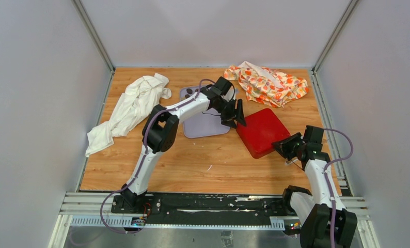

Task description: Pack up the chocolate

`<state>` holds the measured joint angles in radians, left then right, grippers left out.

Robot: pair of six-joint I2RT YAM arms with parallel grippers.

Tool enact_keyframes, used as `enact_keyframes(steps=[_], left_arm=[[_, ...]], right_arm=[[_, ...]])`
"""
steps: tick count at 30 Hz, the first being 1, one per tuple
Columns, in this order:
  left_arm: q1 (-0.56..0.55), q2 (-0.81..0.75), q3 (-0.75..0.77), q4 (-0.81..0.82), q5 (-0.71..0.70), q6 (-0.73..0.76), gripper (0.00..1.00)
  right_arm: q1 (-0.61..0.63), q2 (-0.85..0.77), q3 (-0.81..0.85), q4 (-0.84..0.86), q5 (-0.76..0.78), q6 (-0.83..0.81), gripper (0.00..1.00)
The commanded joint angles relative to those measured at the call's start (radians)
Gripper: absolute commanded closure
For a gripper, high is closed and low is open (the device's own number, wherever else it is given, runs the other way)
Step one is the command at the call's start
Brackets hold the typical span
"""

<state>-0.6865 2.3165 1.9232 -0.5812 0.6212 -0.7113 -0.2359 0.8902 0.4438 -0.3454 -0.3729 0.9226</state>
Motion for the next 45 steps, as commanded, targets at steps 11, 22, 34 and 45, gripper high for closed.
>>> enact_keyframes(steps=[11,22,34,45], left_arm=[[-0.01,0.064,0.117,-0.009,-0.048,0.025,0.6],[-0.016,0.066,0.079,0.086,-0.008,-0.035,0.61],[-0.019,0.082,0.08,0.089,-0.003,-0.043,0.59],[-0.019,0.069,0.088,0.054,-0.027,-0.018,0.55]], right_arm=[[-0.023,0.027,-0.017,-0.204,0.193,-0.111,0.95],[-0.023,0.022,0.087,-0.307,0.25,-0.17,0.44],[-0.02,0.042,0.204,-0.354,0.287,-0.197,0.31],[0.039,0.078,0.451,-0.446,0.44,-0.277,0.34]])
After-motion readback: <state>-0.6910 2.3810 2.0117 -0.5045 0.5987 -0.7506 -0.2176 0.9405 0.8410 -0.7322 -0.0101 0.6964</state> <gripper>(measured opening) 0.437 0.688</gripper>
